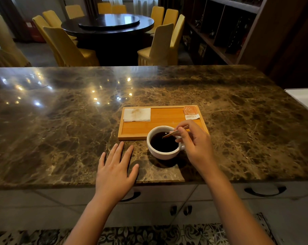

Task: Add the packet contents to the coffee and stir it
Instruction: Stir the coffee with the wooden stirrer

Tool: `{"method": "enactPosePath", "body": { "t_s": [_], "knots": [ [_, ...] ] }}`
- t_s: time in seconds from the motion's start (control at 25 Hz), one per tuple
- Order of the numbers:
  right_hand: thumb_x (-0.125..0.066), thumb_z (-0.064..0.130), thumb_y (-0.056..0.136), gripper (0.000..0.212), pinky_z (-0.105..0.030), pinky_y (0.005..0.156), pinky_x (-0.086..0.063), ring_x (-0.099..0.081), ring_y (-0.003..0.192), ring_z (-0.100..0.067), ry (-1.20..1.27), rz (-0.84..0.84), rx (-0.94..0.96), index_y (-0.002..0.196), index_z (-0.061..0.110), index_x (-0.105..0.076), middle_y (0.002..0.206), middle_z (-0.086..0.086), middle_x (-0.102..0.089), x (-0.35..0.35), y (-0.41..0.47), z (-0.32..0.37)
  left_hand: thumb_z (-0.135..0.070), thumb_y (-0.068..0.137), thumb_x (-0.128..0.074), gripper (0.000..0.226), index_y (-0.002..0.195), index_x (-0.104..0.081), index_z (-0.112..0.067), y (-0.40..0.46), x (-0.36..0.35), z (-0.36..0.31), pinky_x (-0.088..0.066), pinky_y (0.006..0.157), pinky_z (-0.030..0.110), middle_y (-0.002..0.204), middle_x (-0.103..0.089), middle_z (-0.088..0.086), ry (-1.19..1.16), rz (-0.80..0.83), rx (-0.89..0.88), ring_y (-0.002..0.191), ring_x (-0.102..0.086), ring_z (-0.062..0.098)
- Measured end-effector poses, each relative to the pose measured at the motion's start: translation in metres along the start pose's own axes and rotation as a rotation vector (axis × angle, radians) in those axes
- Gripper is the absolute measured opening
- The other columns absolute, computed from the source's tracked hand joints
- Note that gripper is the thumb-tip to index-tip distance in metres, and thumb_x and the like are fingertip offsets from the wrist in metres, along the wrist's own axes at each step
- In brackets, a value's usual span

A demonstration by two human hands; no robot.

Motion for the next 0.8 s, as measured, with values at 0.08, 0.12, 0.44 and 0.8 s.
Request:
{"method": "enactPosePath", "body": {
  "t_s": [0.08,0.12,0.44,0.8],
  "knots": [
    [-0.046,0.016,0.094,0.011,-0.033,0.060,-0.056,-0.065,0.077,-0.019,-0.090,-0.021,0.026,0.090,0.013,-0.056,0.084,-0.007,-0.063,0.008,-0.001,0.000,-0.051,0.088,-0.027,0.059,0.138,-0.040,-0.022,0.000,0.000,0.000,-0.019,0.106,0.052,0.144,-0.036,0.011,-0.002,0.000,-0.002,0.134,-0.025,0.023],
    [-0.044,0.018,0.093,0.012,-0.034,0.059,-0.054,-0.063,0.075,-0.020,-0.136,-0.025,0.039,0.089,0.014,-0.055,0.082,-0.006,-0.062,0.011,-0.002,0.002,-0.051,0.088,-0.027,0.059,0.138,-0.040,-0.022,0.000,0.000,0.000,-0.020,0.106,0.053,0.144,-0.036,0.011,-0.002,0.000,-0.002,0.134,-0.026,0.024],
    [-0.043,0.015,0.095,0.014,-0.017,0.059,-0.052,-0.066,0.077,-0.007,-0.019,0.044,-0.068,0.086,0.018,-0.053,0.079,0.005,-0.064,0.009,-0.012,0.011,-0.051,0.088,-0.028,0.059,0.138,-0.040,-0.022,0.000,0.001,0.000,-0.021,0.106,0.053,0.144,-0.036,0.011,-0.002,-0.002,-0.001,0.134,-0.026,0.024],
    [-0.049,0.018,0.091,0.012,-0.028,0.062,-0.055,-0.061,0.081,-0.011,-0.104,-0.009,0.047,0.093,0.016,-0.061,0.090,-0.001,-0.065,-0.010,-0.011,0.013,-0.051,0.088,-0.029,0.059,0.137,-0.040,-0.021,0.000,0.000,0.000,-0.020,0.106,0.053,0.144,-0.036,0.011,0.001,-0.002,0.000,0.134,-0.026,0.024]
  ]
}}
Point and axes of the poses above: each hand's wrist, its own y-axis towards the middle knuckle, its own x-axis out of the back of the hand, z = x × y, the point moved 4 cm from there along y, towards the middle knuckle
